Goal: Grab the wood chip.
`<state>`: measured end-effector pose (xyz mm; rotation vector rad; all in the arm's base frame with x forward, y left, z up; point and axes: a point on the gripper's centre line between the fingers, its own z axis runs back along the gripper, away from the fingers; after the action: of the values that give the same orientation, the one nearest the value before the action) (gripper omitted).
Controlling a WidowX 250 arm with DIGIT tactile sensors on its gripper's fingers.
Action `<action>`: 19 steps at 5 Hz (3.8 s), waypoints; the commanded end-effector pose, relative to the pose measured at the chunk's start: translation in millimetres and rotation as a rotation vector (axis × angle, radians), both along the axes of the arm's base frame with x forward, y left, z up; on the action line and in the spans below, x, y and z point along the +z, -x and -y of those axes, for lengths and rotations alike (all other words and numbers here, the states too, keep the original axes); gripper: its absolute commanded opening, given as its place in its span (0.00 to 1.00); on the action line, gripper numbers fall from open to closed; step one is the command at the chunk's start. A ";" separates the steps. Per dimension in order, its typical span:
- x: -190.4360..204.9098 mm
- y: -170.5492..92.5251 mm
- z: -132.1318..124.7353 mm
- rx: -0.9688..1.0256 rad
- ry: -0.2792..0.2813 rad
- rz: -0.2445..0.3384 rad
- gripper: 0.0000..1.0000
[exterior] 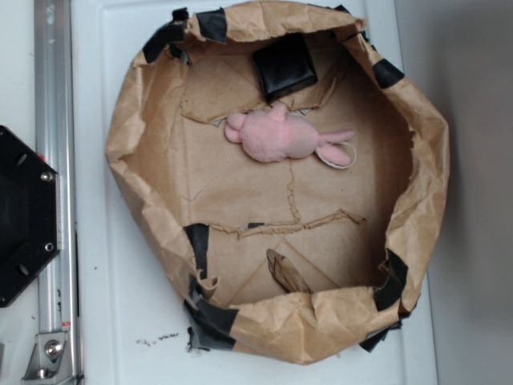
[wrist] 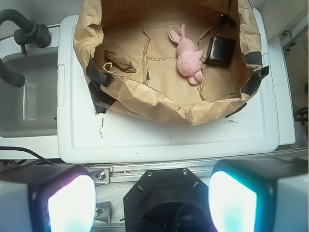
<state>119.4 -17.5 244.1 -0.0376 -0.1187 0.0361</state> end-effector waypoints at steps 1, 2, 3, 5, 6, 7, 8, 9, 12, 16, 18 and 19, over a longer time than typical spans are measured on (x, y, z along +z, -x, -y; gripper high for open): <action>0.0 0.0 0.0 0.000 0.000 0.000 1.00; -20.6 -45.4 -4.5 -0.075 -0.007 -0.003 1.00; -30.8 -79.8 -10.0 -0.111 -0.015 -0.016 1.00; -69.4 -121.6 -18.6 -0.355 0.053 -0.015 1.00; -88.4 -138.6 -21.6 -0.414 0.125 -0.045 1.00; -107.1 -147.5 -12.1 -0.479 0.191 -0.070 1.00; -122.3 -148.4 -3.1 -0.515 0.169 -0.084 1.00; -139.5 -140.9 13.7 -0.591 0.116 -0.088 1.00; -171.9 -138.6 28.5 -0.668 0.054 -0.089 1.00; -168.7 -158.6 11.3 -0.652 0.083 -0.088 1.00; -170.6 -141.1 40.6 -0.743 0.094 -0.068 1.00; -178.4 -142.8 47.4 -0.750 0.068 -0.080 1.00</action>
<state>262.4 -54.6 59.2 -0.1638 0.0169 -0.6835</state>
